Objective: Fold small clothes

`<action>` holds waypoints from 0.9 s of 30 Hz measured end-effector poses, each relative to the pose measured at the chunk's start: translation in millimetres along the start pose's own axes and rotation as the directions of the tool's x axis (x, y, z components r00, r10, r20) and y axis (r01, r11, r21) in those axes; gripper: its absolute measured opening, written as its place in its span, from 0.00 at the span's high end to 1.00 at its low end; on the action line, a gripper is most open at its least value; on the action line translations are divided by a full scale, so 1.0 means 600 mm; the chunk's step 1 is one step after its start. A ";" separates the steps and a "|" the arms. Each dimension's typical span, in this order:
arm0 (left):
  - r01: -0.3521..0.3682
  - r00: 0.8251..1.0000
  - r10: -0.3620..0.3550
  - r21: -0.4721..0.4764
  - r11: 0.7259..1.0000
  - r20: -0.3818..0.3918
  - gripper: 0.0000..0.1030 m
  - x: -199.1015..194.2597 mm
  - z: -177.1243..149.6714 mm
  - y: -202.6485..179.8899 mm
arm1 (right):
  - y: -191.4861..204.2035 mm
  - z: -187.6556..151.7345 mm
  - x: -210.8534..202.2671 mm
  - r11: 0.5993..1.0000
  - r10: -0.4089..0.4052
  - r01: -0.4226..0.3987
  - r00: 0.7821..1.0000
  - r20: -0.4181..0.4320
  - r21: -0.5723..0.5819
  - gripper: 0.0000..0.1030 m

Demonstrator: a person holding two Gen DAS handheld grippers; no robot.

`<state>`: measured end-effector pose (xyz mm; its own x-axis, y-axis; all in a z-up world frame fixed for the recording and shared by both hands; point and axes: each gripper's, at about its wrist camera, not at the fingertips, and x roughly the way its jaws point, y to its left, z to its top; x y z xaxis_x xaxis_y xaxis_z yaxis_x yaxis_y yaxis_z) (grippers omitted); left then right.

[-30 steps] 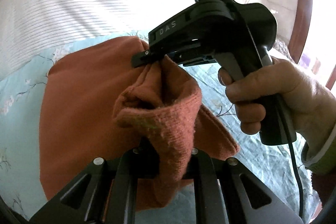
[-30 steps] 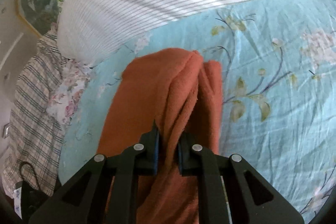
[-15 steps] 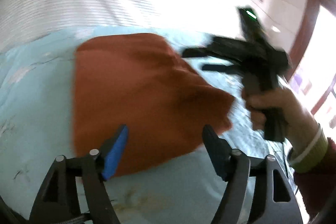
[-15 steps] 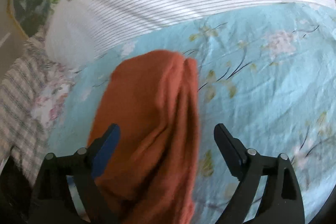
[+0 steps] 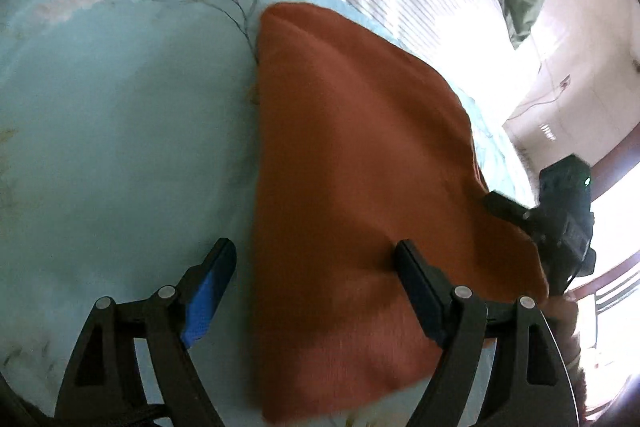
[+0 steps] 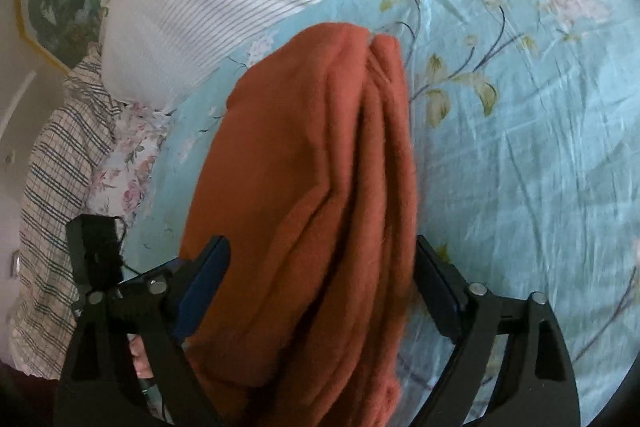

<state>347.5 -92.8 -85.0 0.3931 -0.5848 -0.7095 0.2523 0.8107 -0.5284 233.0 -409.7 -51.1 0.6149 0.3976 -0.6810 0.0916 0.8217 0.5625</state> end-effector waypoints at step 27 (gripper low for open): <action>-0.066 0.981 0.077 -0.063 0.996 0.178 0.77 -0.336 -0.155 0.157 | 0.282 -0.168 0.167 0.942 0.308 -0.326 0.935 -0.176 -0.080 0.76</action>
<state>209.7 98.8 -35.4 0.5620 -0.5065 -0.6539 0.1695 0.8443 -0.5084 231.4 -189.6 -71.3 0.4655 0.6968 -0.5457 -0.1767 0.6773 0.7141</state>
